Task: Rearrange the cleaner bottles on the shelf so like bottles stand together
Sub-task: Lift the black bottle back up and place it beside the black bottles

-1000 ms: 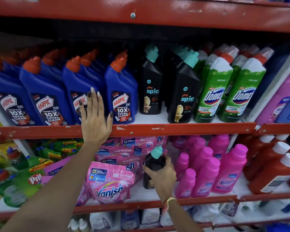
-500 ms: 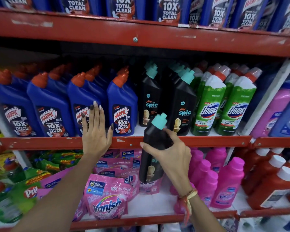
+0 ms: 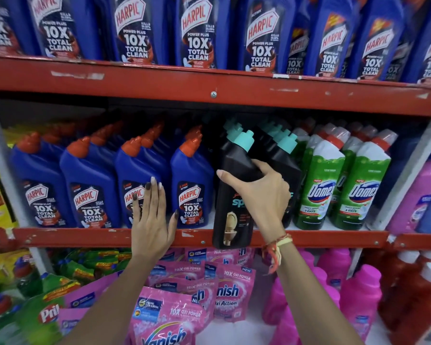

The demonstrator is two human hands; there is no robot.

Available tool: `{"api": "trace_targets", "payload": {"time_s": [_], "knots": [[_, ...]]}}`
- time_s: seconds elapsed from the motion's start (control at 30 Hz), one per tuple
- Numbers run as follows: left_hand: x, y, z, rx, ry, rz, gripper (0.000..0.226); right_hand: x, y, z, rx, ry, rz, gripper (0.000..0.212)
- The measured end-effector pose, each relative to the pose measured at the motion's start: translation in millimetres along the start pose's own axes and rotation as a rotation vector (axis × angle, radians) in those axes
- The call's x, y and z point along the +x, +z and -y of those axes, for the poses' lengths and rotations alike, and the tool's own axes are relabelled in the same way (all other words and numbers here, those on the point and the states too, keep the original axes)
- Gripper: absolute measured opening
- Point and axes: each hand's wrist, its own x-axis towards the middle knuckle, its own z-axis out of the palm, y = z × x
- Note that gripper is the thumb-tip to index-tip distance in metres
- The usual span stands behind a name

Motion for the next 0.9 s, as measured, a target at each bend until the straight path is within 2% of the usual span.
{"api": "trace_targets", "payload": {"time_s": [0.5, 0.9], "knots": [[-0.8, 2.7, 0.5, 0.015, 0.001, -0.001, 0.07, 36.3, 36.3, -0.2, -0.035, -0.022, -0.112, 0.086], [-1.1, 3.1, 1.8, 0.028, 0.001, 0.008, 0.07, 33.1, 55.0, -16.4, -0.158, -0.055, -0.124, 0.085]]}}
